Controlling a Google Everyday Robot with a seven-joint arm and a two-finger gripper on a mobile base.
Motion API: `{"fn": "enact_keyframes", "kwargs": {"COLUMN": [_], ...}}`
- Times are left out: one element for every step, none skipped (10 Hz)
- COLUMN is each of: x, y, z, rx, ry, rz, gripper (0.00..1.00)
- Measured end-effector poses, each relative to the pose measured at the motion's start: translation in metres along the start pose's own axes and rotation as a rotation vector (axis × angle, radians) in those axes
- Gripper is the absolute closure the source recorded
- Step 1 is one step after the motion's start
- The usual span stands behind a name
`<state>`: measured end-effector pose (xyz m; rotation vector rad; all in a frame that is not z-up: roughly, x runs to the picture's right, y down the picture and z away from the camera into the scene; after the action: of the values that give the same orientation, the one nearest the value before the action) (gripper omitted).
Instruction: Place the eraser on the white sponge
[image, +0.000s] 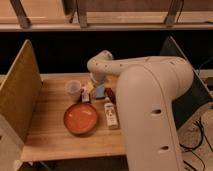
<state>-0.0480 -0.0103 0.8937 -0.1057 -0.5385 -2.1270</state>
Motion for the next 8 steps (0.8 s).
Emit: {"fn": "enact_keyframes", "kwargs": {"x": [0.000, 0.000, -0.001, 0.001, 0.005, 0.007, 0.008, 0.008], "y": [0.000, 0.000, -0.002, -0.009, -0.027, -0.041, -0.052, -0.059], "z": [0.000, 0.000, 0.003, 0.007, 0.018, 0.027, 0.037, 0.044], "rx": [0.000, 0.000, 0.009, 0.022, 0.049, 0.070, 0.091, 0.108], "ry": [0.000, 0.000, 0.001, 0.002, -0.002, -0.008, -0.018, -0.026], "rz": [0.000, 0.000, 0.000, -0.007, -0.026, -0.037, -0.044, -0.046], "gripper": [0.20, 0.20, 0.20, 0.20, 0.20, 0.20, 0.20, 0.20]}}
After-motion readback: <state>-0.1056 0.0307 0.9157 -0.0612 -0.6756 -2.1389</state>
